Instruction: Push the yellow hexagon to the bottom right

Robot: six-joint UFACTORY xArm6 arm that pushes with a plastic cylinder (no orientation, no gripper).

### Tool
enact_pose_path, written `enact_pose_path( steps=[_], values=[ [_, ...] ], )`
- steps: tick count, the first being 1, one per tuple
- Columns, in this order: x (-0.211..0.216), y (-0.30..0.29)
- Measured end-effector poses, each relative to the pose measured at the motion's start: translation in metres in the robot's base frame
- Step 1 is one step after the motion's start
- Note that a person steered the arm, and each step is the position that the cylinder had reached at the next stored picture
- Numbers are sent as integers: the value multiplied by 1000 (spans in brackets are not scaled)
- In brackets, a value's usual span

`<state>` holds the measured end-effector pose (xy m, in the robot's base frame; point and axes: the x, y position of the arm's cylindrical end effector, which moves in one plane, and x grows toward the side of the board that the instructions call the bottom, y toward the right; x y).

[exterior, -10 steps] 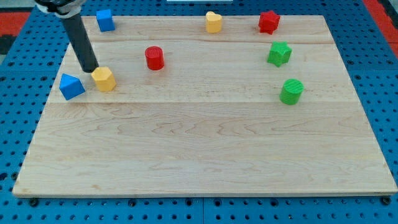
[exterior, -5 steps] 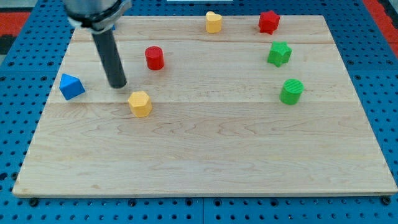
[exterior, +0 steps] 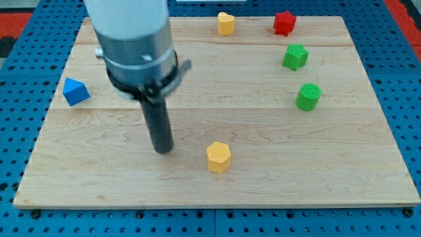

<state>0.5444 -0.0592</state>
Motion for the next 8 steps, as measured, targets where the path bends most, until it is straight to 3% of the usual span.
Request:
enact_pose_path(
  steps=[1,3,6,7,8],
  values=[
    [25,88],
    [-10,34],
    [-11,228],
    [-25,187],
    [-95,122]
  ],
)
